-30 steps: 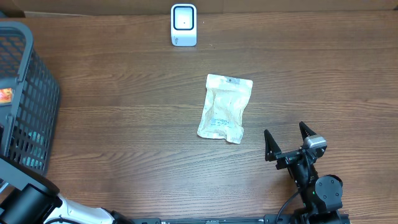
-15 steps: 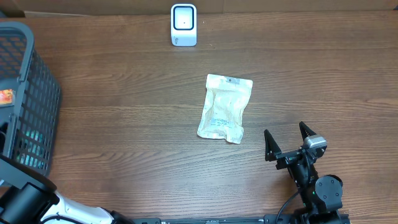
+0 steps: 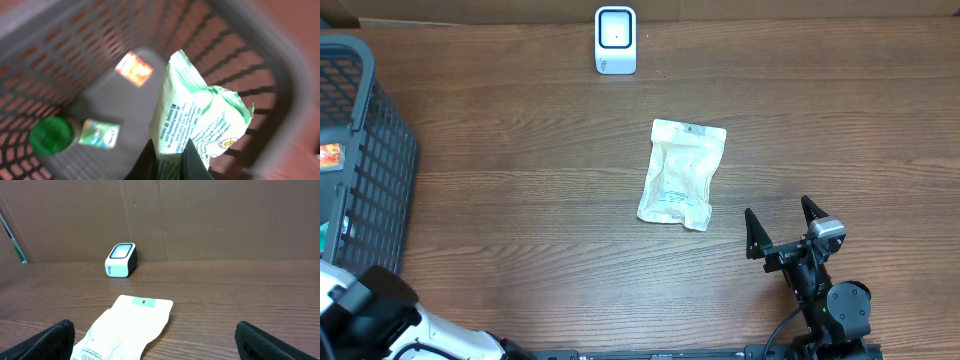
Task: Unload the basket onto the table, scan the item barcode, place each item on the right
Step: 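Carry the green packet out and set it beside the clear bag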
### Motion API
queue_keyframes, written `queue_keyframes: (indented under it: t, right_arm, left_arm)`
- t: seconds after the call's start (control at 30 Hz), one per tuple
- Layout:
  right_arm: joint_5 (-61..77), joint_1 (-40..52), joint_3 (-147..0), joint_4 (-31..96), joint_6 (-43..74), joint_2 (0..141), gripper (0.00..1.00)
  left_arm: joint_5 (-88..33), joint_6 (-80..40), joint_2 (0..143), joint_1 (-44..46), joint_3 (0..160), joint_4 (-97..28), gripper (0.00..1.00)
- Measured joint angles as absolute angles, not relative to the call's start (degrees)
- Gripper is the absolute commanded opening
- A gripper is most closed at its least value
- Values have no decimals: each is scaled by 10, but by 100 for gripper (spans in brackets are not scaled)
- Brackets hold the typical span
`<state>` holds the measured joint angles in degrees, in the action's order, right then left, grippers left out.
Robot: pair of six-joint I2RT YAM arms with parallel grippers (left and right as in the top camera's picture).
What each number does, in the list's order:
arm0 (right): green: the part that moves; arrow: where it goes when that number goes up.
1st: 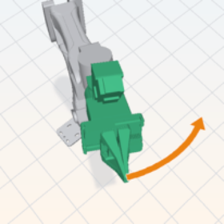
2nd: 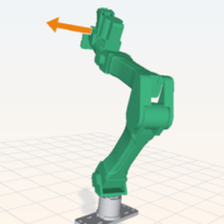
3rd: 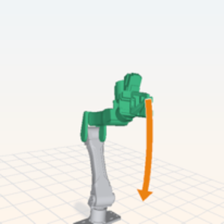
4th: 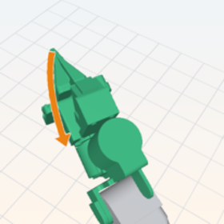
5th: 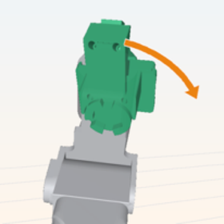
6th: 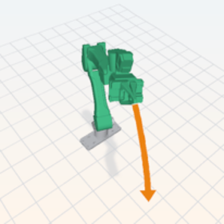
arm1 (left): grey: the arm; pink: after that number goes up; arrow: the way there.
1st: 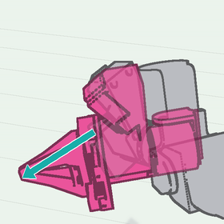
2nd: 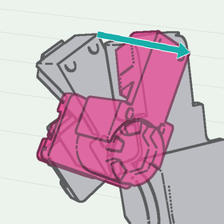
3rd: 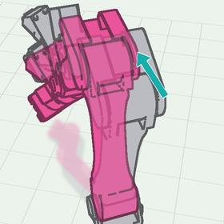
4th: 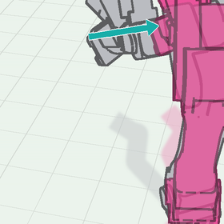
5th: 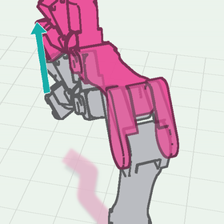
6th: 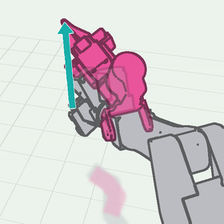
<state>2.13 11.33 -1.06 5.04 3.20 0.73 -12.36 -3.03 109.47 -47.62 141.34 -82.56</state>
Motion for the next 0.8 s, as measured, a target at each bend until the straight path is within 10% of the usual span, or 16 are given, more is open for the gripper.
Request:
queue_keyframes:
  t: [0.8]
  right_arm:
    - [21,114,-11,50,32,7,100]
  left_arm:
    - [-185,-162,1012,-39,1366,-952,4]
